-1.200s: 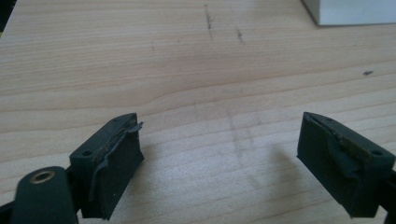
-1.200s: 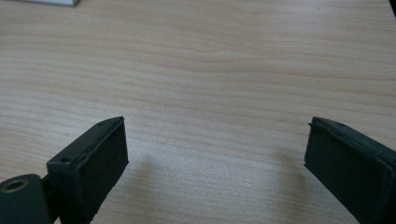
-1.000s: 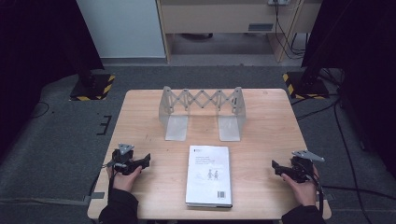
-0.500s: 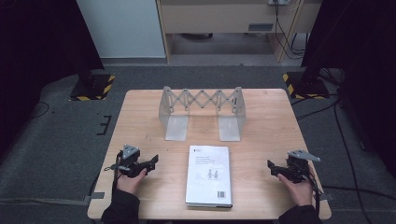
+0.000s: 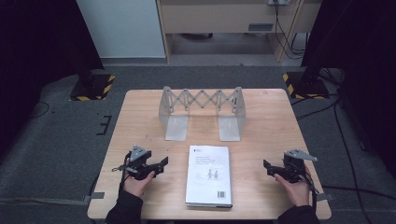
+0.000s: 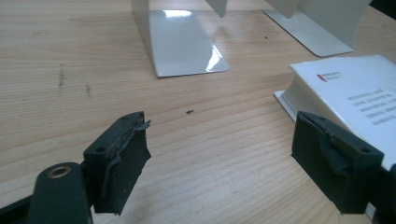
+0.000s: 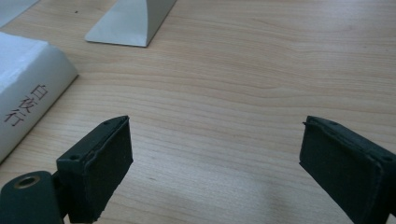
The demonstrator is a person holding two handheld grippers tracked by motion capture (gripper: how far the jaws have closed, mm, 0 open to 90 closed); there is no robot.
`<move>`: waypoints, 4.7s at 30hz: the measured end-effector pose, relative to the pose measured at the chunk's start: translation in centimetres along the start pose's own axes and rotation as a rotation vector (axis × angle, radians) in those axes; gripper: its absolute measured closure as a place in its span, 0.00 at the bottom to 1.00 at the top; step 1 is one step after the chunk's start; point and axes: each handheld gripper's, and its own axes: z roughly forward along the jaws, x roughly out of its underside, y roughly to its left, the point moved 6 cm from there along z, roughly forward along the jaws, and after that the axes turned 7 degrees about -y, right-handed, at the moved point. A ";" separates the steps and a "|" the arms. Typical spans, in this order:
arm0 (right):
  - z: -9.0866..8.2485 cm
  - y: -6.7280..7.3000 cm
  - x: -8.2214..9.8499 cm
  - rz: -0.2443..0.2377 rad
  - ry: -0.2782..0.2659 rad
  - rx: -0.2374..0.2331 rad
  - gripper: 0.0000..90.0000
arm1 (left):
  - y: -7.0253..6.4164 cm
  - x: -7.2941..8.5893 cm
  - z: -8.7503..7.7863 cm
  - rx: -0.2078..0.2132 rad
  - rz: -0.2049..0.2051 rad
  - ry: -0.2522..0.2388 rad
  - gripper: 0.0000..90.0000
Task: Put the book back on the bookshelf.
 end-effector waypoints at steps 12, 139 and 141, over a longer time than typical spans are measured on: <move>0.1 2.5 -0.7 -0.003 -0.016 -0.074 0.11 | -2.2 0.5 0.8 0.068 0.023 0.033 0.23; 2.4 9.9 -1.3 0.020 -0.013 -0.294 0.15 | -12.1 0.2 4.3 0.466 -0.078 0.031 0.62; 2.4 10.1 -1.2 0.031 -0.015 -0.313 0.15 | -12.1 0.1 4.2 0.468 -0.071 0.023 0.62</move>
